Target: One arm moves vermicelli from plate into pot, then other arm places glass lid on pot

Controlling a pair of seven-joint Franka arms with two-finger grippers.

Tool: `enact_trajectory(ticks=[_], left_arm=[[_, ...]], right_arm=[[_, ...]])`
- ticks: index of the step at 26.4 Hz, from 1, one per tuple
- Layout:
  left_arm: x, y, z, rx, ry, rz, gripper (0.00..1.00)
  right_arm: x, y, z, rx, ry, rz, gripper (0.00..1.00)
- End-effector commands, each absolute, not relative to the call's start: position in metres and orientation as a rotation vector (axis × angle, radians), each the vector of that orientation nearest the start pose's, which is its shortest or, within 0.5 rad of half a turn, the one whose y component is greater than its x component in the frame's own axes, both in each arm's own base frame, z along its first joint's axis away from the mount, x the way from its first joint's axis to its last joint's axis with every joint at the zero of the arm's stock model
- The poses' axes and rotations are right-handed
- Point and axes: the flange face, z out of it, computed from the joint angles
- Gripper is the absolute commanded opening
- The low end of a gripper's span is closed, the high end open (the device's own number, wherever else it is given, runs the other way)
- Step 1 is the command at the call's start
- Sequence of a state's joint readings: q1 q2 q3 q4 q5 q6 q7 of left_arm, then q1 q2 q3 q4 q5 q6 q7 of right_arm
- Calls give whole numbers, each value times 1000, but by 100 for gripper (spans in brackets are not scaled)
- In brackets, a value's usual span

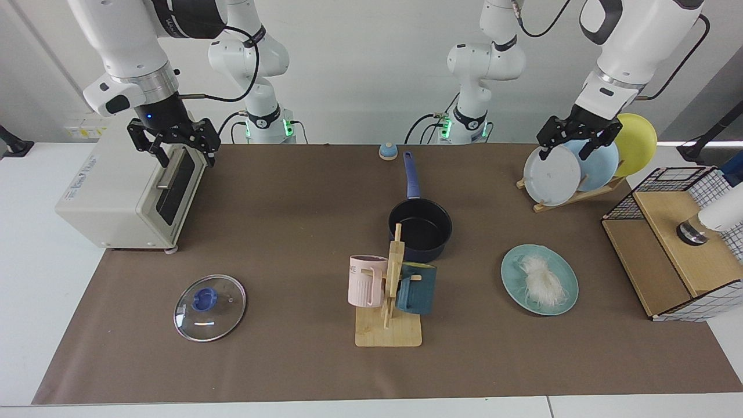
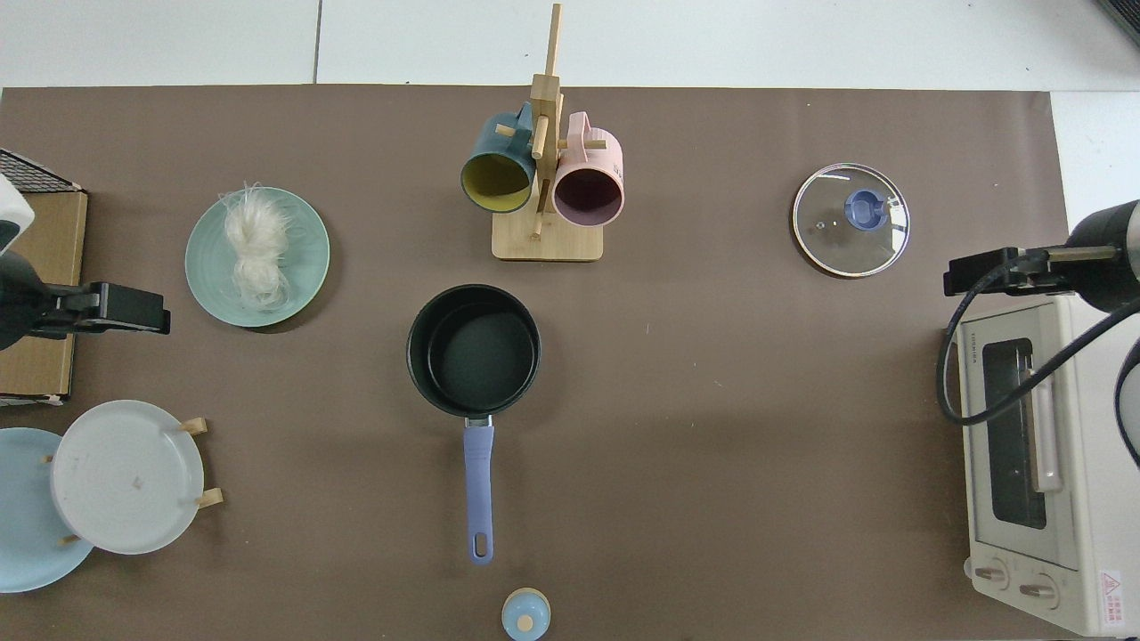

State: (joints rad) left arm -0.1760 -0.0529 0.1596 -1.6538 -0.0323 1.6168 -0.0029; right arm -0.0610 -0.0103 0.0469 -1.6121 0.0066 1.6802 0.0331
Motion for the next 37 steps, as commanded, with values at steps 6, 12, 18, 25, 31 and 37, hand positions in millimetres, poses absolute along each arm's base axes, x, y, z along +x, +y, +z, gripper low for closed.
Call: enact_trajectory(ticks=[6, 12, 18, 25, 31, 37], left_arm=[[537, -7, 624, -3192, 28, -25, 100], [537, -9, 624, -3192, 33, -25, 100], [537, -8, 624, -3192, 31, -20, 100], [537, -9, 623, -3193, 33, -18, 100], [541, -4, 626, -3189, 37, -77, 100], [565, 5, 631, -3168, 1, -353, 100]], right_arm=[[567, -14, 623, -3147, 40, -174, 100], [566, -22, 625, -3144, 62, -181, 100], [568, -30, 628, -3145, 88, -220, 100], [562, -21, 626, -3149, 54, -162, 100], [559, -11, 626, -3139, 36, -120, 100], [559, -15, 626, -3138, 46, -120, 100]])
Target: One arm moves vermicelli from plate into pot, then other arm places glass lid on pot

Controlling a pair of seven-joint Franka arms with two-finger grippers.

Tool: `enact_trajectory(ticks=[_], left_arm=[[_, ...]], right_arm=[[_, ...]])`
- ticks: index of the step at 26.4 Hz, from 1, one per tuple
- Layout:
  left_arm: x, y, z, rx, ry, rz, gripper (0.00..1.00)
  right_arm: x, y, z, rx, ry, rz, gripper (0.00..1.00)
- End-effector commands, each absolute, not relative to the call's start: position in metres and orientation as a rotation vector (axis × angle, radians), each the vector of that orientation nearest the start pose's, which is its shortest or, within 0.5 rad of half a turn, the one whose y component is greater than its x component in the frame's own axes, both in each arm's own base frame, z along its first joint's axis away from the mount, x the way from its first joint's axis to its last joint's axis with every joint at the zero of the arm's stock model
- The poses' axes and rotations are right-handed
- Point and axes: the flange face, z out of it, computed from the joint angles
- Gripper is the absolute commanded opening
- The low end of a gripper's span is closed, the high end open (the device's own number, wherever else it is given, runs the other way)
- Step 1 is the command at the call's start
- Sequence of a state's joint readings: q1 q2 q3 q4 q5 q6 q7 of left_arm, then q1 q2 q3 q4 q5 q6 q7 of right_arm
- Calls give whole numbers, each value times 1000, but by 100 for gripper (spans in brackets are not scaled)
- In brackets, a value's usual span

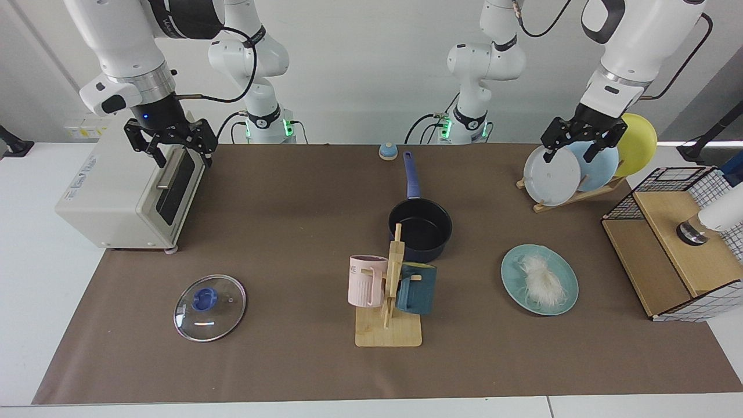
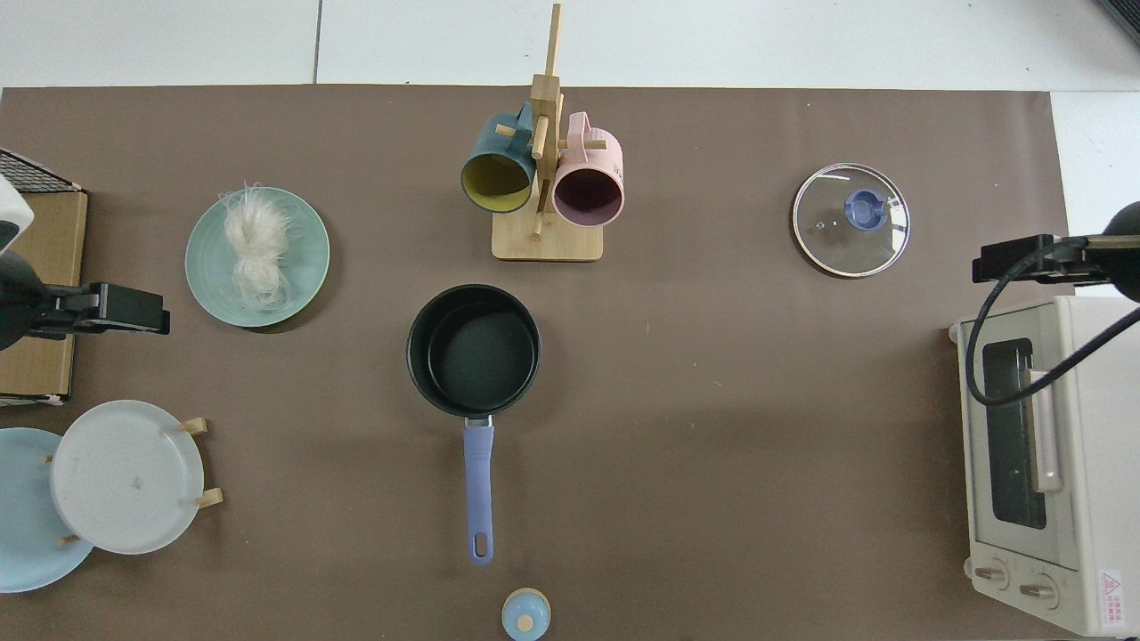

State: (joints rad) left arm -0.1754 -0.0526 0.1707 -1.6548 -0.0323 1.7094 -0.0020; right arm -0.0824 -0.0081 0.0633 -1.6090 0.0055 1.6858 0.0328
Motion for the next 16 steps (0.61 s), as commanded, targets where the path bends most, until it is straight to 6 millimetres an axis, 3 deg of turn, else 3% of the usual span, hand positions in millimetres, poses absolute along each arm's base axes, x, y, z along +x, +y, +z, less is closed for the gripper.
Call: enact_trajectory(ticks=[1, 6, 8, 10, 13, 16], left_arm=[[570, 5, 627, -3163, -1, -375, 100], [599, 22, 588, -3144, -56, -366, 100], [619, 27, 560, -3130, -74, -385, 100], [637, 22, 530, -3125, -72, -390, 100], [650, 24, 513, -3117, -82, -441, 100], [668, 18, 469, -3110, -82, -412, 100]], right_arm=[[559, -16, 626, -3139, 48, -118, 100], [555, -20, 626, -3146, 41, -101, 100], [554, -18, 626, -3146, 38, -92, 100], [553, -18, 626, -3145, 36, -80, 100], [549, -13, 624, -3145, 22, -22, 100], [549, -13, 624, -3146, 19, -14, 100]])
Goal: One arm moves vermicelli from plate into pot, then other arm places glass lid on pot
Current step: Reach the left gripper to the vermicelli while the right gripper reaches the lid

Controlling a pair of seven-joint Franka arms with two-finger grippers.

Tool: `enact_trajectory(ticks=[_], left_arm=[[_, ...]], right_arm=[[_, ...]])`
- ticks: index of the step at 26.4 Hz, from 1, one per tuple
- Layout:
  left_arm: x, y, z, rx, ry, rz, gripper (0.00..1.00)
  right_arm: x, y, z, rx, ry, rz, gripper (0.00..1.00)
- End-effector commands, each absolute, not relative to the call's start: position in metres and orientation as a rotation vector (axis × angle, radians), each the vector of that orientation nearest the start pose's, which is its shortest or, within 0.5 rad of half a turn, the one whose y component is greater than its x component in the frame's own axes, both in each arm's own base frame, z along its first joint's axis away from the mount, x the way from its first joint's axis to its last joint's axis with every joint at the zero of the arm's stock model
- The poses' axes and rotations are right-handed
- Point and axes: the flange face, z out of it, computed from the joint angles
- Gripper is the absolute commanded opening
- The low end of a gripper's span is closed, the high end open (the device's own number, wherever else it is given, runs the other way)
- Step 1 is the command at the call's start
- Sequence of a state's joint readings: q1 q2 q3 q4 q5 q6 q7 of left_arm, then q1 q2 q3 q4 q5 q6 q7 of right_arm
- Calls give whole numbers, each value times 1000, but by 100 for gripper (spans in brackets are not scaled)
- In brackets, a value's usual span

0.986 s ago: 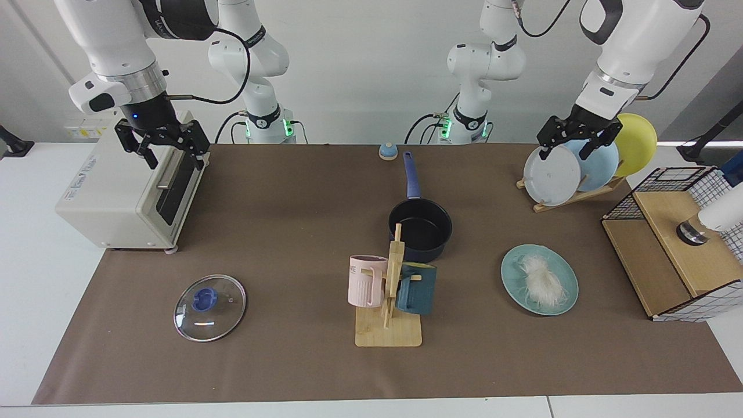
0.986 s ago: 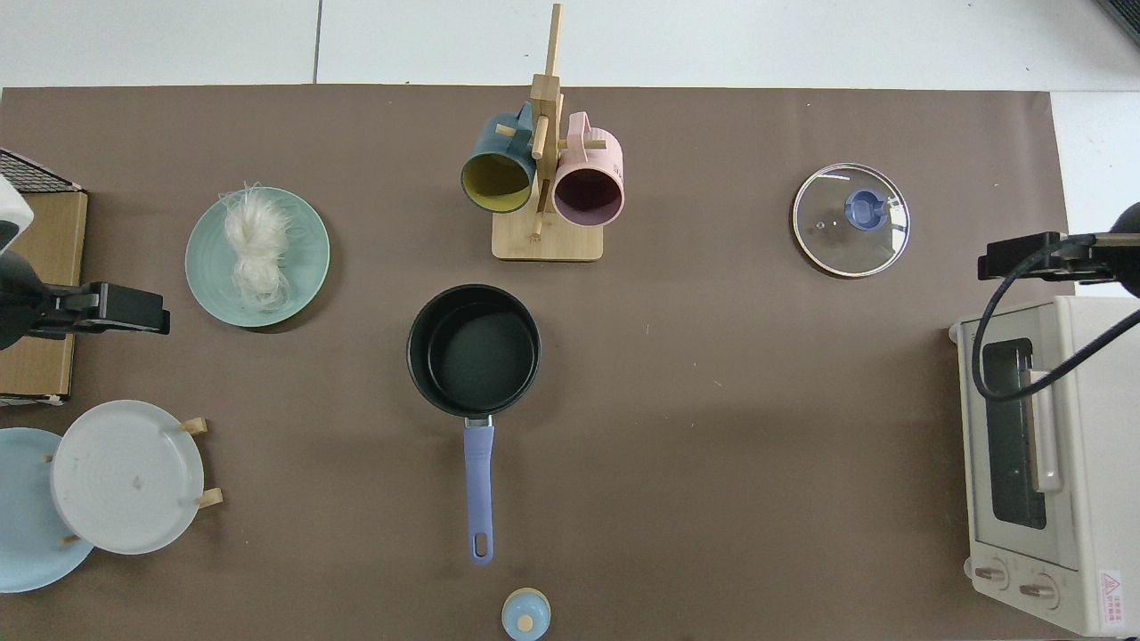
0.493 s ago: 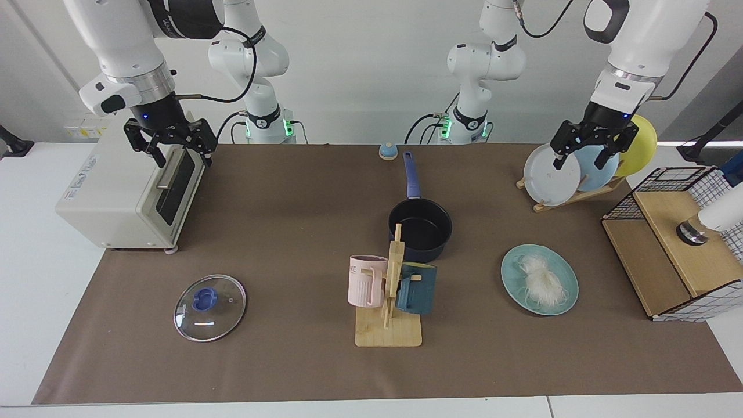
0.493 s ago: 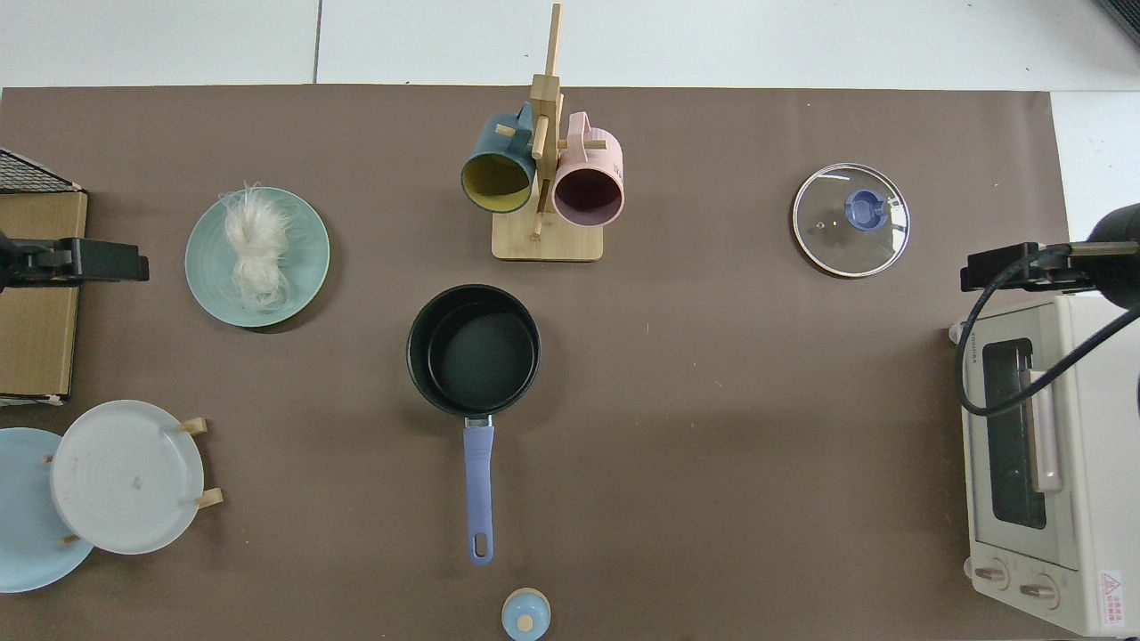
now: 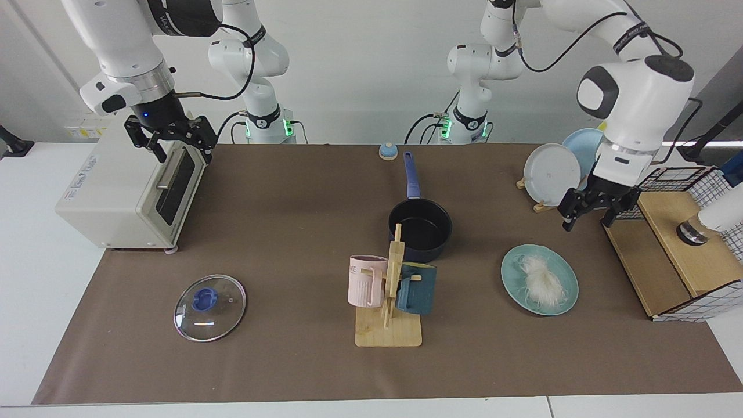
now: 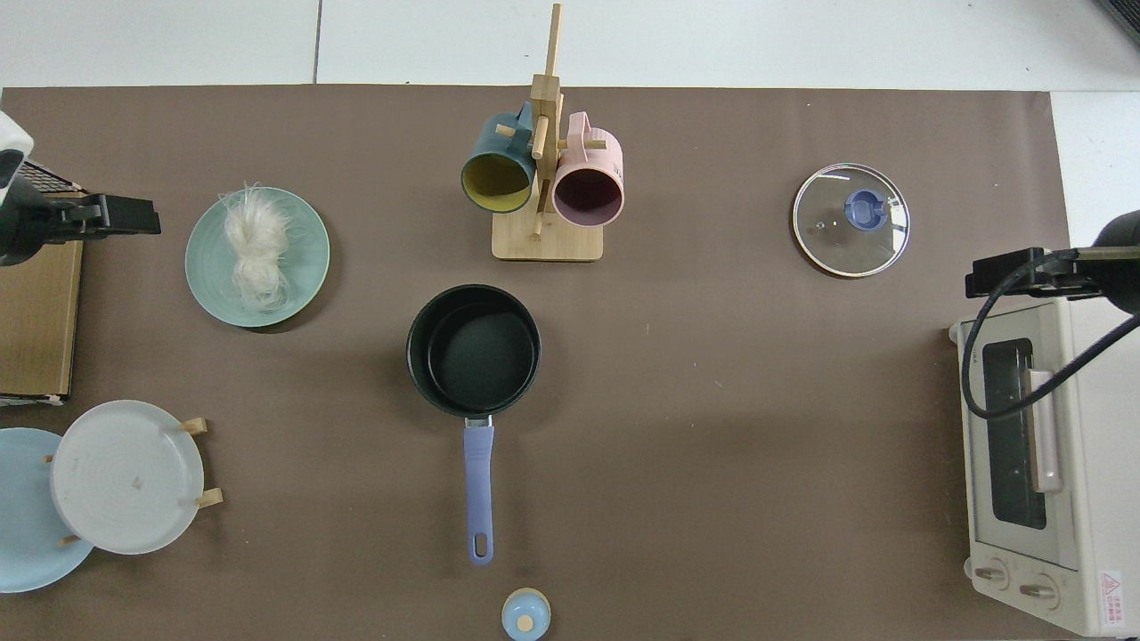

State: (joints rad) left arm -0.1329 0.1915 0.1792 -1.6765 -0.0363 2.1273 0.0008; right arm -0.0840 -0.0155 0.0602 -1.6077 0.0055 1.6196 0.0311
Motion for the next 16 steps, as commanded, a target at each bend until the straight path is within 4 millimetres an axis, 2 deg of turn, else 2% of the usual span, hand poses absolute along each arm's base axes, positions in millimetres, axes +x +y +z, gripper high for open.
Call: enact_trajectory(ticks=[1, 6, 8, 9, 12, 13, 16], left_arm=[[674, 16, 457, -3103, -70, -423, 100], [692, 11, 399, -3088, -68, -425, 100], [698, 3, 377, -3089, -55, -439, 100], [700, 1, 375, -3089, -53, -461, 100], [699, 1, 369, -3111, -86, -450, 100], [699, -1, 366, -3128, -106, -447, 100], [697, -6, 343, -3146, -104, -402, 100]], right_arm=[[550, -13, 623, -3149, 22, -17, 100], [565, -15, 621, -3146, 29, -17, 100], [581, -20, 619, -3147, 34, -24, 100], [590, -21, 620, -3148, 35, -29, 100], [616, -23, 592, -3131, 33, 28, 100], [628, -22, 589, -3127, 29, 18, 100], [667, -26, 568, -3117, 36, 17, 100]])
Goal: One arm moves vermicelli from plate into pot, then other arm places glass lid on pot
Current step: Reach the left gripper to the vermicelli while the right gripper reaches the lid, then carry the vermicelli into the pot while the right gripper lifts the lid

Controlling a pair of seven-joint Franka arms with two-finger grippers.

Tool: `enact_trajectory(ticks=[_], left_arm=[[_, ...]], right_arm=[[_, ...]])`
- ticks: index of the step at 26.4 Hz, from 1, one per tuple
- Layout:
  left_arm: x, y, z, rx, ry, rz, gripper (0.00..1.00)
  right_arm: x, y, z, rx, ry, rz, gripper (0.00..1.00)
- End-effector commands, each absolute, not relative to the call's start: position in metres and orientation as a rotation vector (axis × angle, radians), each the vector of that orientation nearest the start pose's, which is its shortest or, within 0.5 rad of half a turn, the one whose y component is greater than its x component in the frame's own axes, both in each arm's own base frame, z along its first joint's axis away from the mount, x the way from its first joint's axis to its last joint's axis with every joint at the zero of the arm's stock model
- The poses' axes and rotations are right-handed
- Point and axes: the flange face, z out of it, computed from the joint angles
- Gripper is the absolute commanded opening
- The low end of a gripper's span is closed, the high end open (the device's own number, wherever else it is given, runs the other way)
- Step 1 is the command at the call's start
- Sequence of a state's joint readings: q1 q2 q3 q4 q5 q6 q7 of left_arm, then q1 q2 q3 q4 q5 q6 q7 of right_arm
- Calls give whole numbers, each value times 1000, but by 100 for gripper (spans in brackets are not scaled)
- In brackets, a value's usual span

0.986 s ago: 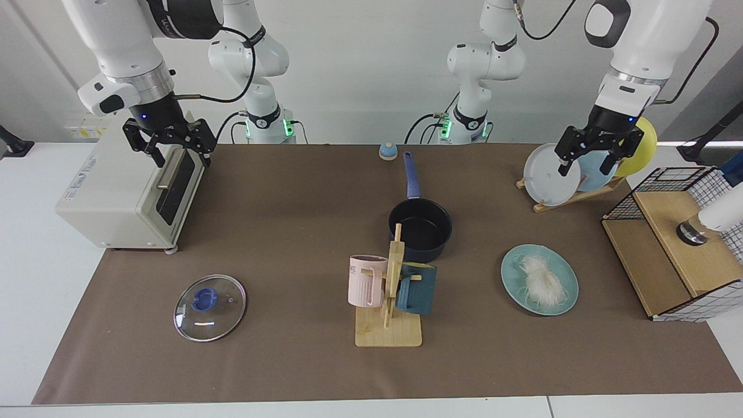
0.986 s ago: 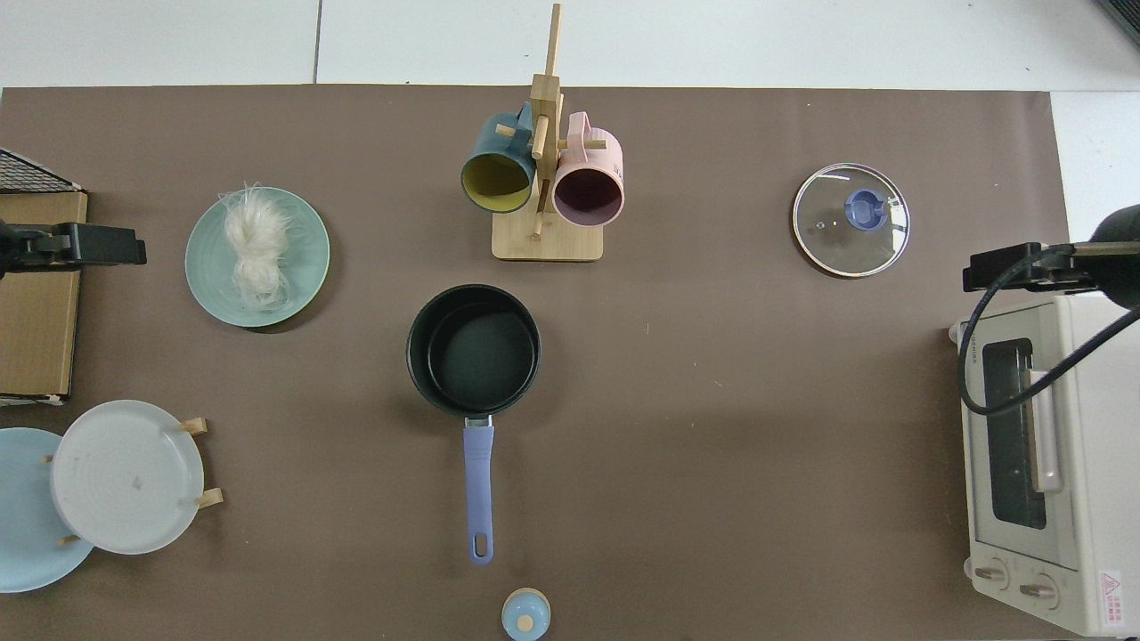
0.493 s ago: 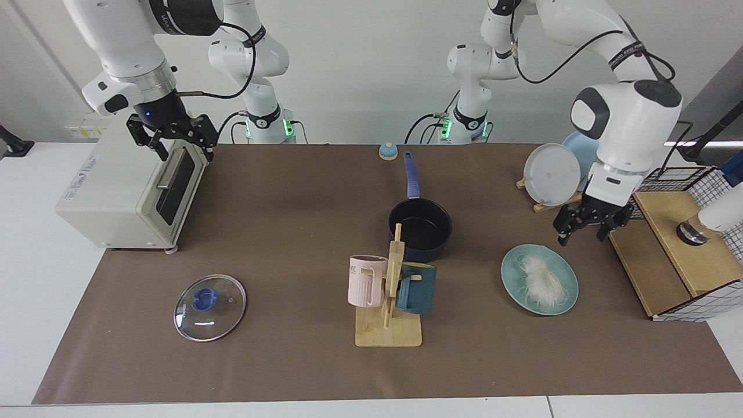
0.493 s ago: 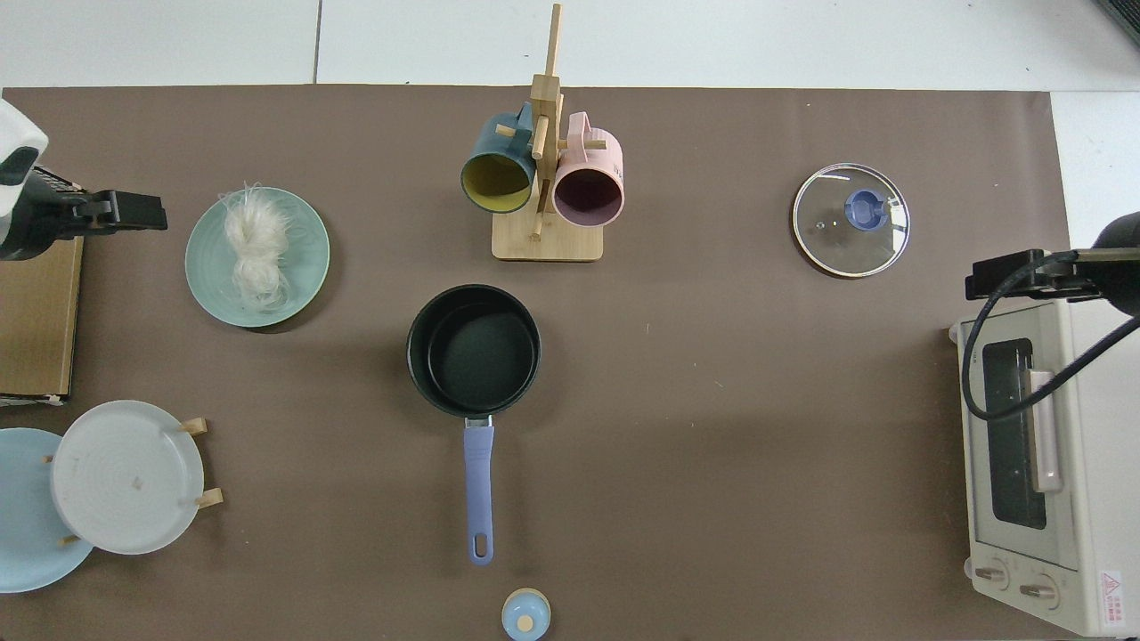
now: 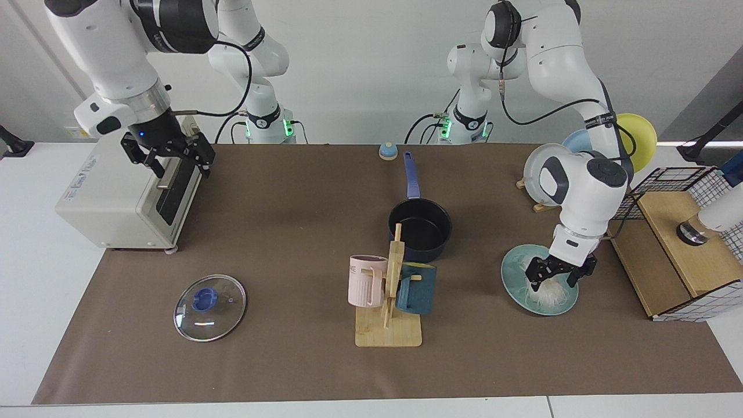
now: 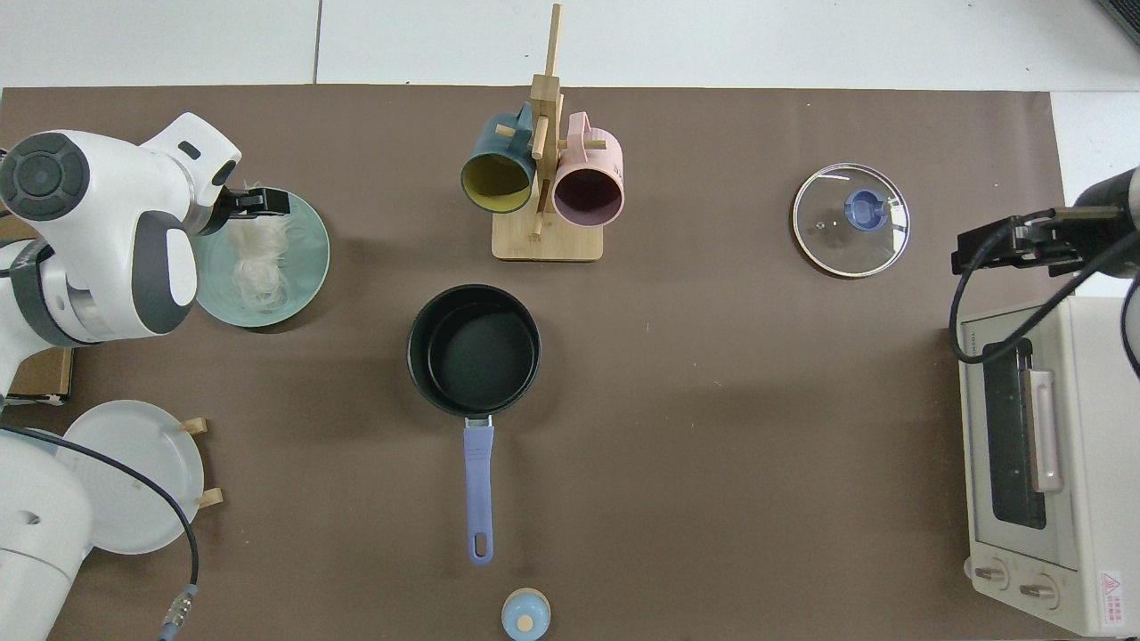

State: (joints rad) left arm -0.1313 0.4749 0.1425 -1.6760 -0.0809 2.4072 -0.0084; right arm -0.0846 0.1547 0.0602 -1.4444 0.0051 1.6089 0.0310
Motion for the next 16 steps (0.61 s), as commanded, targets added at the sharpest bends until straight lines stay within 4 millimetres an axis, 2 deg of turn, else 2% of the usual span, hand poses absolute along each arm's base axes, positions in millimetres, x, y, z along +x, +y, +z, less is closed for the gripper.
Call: enact_trajectory(ticks=[1, 7, 10, 13, 14, 15, 16], left_arm=[[695, -5, 337, -3147, -92, -378, 100], [686, 2, 322, -3142, -8, -317, 100], [686, 1, 320, -3143, -22, -319, 100], [682, -2, 313, -3146, -23, -303, 100], [681, -3, 312, -3147, -26, -298, 98], [681, -4, 311, -3148, -31, -293, 89], [681, -5, 312, -3149, -40, -293, 75]], right_arm=[[679, -28, 554, -3115, 40, 24, 100], [732, -37, 480, -3114, 52, -14, 100], [748, -32, 443, -3119, 44, -21, 100], [757, -38, 421, -3118, 55, -21, 100], [758, -38, 414, -3119, 57, -12, 100], [759, -41, 409, -3118, 62, -5, 100], [759, -42, 408, -3117, 63, -7, 100]])
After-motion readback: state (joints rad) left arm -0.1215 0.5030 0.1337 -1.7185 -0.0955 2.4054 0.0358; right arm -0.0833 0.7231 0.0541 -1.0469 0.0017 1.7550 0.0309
